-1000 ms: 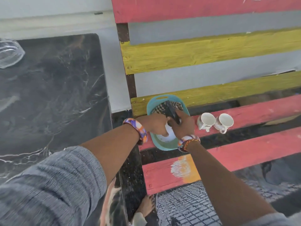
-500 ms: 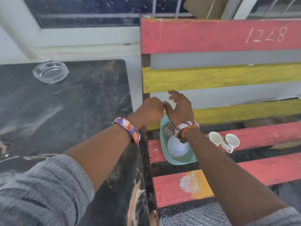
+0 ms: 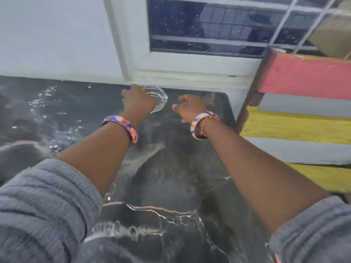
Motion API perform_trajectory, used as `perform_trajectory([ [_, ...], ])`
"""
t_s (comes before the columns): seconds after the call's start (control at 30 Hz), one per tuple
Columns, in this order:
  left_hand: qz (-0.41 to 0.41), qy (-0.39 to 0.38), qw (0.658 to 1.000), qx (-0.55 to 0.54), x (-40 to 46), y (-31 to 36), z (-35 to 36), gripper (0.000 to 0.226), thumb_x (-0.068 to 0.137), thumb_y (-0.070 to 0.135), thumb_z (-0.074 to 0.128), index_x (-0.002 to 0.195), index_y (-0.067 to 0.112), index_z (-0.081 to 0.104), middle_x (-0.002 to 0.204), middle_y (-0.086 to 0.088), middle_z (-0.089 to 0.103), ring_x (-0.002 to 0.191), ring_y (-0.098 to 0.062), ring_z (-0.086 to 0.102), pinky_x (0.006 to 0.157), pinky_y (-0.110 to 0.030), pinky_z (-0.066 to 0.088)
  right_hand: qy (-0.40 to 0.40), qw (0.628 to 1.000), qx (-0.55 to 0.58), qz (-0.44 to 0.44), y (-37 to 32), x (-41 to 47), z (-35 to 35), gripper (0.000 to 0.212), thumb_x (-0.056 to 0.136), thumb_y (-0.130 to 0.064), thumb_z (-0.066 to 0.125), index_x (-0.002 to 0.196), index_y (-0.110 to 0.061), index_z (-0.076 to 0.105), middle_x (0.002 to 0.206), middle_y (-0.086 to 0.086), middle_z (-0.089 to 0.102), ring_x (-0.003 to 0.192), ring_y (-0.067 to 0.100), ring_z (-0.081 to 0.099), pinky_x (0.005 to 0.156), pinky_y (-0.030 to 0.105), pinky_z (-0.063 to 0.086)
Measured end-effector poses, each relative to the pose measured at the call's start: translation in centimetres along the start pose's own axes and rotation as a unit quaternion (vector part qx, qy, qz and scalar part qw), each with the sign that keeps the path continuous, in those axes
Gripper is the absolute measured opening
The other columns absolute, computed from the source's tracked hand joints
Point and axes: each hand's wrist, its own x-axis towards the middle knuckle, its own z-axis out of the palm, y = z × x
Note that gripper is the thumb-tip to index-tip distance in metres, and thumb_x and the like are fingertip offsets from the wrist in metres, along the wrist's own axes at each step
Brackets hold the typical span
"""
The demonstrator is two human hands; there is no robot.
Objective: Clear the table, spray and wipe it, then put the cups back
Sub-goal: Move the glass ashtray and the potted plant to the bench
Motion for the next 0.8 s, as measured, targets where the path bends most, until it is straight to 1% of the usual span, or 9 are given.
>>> perform_trajectory([
  [0.07,-0.047,0.011,0.999,-0.003,2.5,-1.5,-0.6,0.06,0.085,0.034,0.057,0.131,0.002,0.037,0.139,-0.024,0.035,0.127,-0.039,0.041,0.105,-0.04,0.035,-0.006,0.997,0.05,0.051,-0.7,2.5,1.9,0.024,0.089,-0.035,0.053,0.096,-0.012,0.055,0.098,0.013,0.063,0.079,0.026,0.059,0.091,0.051,0.052],
  [0.13,-0.03,-0.016,0.999,0.001,4.5,-2.5,-0.9,0.059,0.085,0.04,0.055,0.126,-0.001,0.045,0.132,-0.023,0.047,0.121,-0.039,0.048,0.103,-0.041,0.04,-0.022,0.985,0.125,0.115,-1.6,3.9,3.3,0.031,0.095,-0.032,0.045,0.077,-0.008,0.047,0.075,0.015,0.059,0.056,0.026,0.058,0.07,0.047,0.058],
  [0.2,0.001,-0.053,0.998,-0.045,5.3,-2.9,-0.9,0.043,0.087,0.034,0.054,0.11,-0.003,0.055,0.113,-0.019,0.059,0.102,-0.034,0.058,0.095,-0.042,0.049,-0.031,0.975,0.16,0.149,-2.4,4.4,4.2,0.03,0.099,-0.029,0.039,0.085,-0.003,0.045,0.066,0.014,0.054,0.039,0.021,0.055,0.043,0.027,0.051],
  [0.27,-0.002,-0.087,0.989,-0.116,5.6,-3.0,-0.8,0.024,0.089,0.025,0.053,0.095,0.002,0.055,0.101,-0.013,0.054,0.087,-0.027,0.055,0.083,-0.04,0.053,-0.022,0.975,0.162,0.154,-2.6,4.5,4.8,0.021,0.099,-0.026,0.037,0.099,-0.007,0.045,0.064,0.013,0.054,0.025,0.014,0.049,0.03,0.015,0.04],
  [0.4,-0.066,-0.141,0.955,-0.253,5.1,-3.1,-1.1,0.043,0.086,0.022,0.06,0.118,-0.006,0.051,0.107,-0.014,0.057,0.095,-0.026,0.06,0.061,-0.024,0.055,0.0,0.98,0.146,0.138,-2.1,4.1,5.0,0.04,0.095,-0.031,0.046,0.113,0.003,0.054,0.062,0.01,0.059,0.038,0.016,0.058,0.037,0.021,0.041],
  [0.5,-0.076,-0.14,0.948,-0.275,3.6,-2.7,-1.0,0.046,0.084,0.02,0.065,0.119,-0.006,0.05,0.115,-0.018,0.059,0.1,-0.027,0.063,0.051,-0.017,0.054,0.029,0.979,0.153,0.133,-1.4,2.5,4.1,0.04,0.091,-0.035,0.054,0.11,0.0,0.058,0.059,0.007,0.059,0.047,0.016,0.057,0.042,0.022,0.046],
  [0.63,-0.042,-0.153,0.948,-0.276,1.2,-1.0,0.1,0.039,0.081,0.01,0.066,0.114,-0.008,0.054,0.104,-0.016,0.056,0.069,-0.018,0.059,0.062,-0.024,0.057,0.114,0.972,0.175,0.107,0.3,-0.4,1.8,0.019,0.088,-0.021,0.059,0.099,-0.008,0.065,0.059,0.003,0.06,0.051,0.014,0.058,0.052,0.027,0.051],
  [0.73,-0.033,-0.172,0.943,-0.283,-2.2,0.9,1.6,0.021,0.078,0.004,0.068,0.094,-0.004,0.058,0.097,-0.015,0.056,0.079,-0.025,0.062,0.069,-0.031,0.058,0.178,0.962,0.188,0.093,1.8,-3.1,-1.1,0.017,0.086,-0.016,0.057,0.1,-0.02,0.067,0.065,0.003,0.064,0.055,0.017,0.06,0.067,0.036,0.058],
  [0.8,-0.021,-0.2,0.94,-0.276,-4.9,2.6,3.3,0.018,0.077,0.002,0.067,0.091,-0.003,0.058,0.095,-0.016,0.057,0.073,-0.024,0.062,0.066,-0.029,0.057,0.218,0.952,0.194,0.088,3.3,-4.9,-3.8,0.021,0.082,-0.013,0.057,0.095,-0.023,0.07,0.065,0.005,0.063,0.054,0.021,0.06,0.071,0.045,0.06],
])
